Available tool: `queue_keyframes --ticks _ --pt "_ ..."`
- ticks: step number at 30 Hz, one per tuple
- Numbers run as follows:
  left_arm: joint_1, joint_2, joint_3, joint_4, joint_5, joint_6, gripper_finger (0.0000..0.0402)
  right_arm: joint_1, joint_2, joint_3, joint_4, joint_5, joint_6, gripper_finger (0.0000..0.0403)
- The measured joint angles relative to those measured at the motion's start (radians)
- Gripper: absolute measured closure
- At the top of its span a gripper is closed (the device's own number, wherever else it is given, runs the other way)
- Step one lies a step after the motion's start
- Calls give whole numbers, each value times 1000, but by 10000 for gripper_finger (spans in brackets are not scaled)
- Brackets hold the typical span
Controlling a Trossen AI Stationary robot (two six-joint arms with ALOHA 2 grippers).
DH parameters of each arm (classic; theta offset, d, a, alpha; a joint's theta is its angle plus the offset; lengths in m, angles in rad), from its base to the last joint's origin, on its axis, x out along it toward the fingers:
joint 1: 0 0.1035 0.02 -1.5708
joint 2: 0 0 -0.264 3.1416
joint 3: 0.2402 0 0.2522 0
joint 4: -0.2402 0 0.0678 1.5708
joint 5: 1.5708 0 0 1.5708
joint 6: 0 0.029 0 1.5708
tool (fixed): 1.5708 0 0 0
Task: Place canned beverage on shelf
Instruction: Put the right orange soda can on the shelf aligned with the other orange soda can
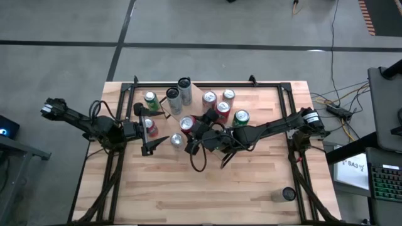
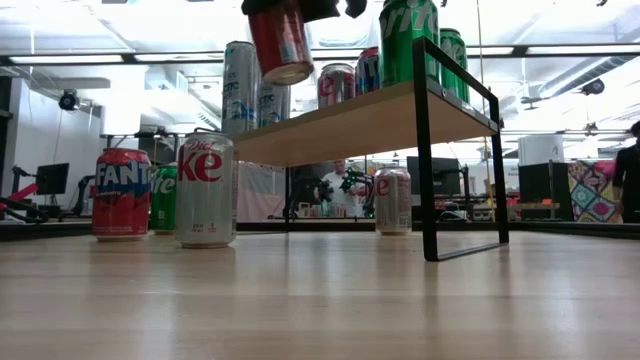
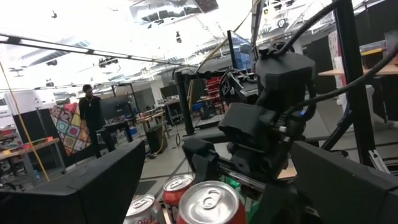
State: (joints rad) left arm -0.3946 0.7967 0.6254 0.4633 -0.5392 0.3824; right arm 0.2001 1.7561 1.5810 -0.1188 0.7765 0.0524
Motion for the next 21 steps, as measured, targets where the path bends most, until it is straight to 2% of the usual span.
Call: queue_keyframes --ticks 4,11,21 --pt "0 0 0 0 1 0 12 -21 8 1 54 4 16 124" --pt "0 0 0 1 1 0 12 -31 8 1 47 6 15 124" --pt "0 0 0 0 1 0 12 -31 12 1 -63 -27 16 124"
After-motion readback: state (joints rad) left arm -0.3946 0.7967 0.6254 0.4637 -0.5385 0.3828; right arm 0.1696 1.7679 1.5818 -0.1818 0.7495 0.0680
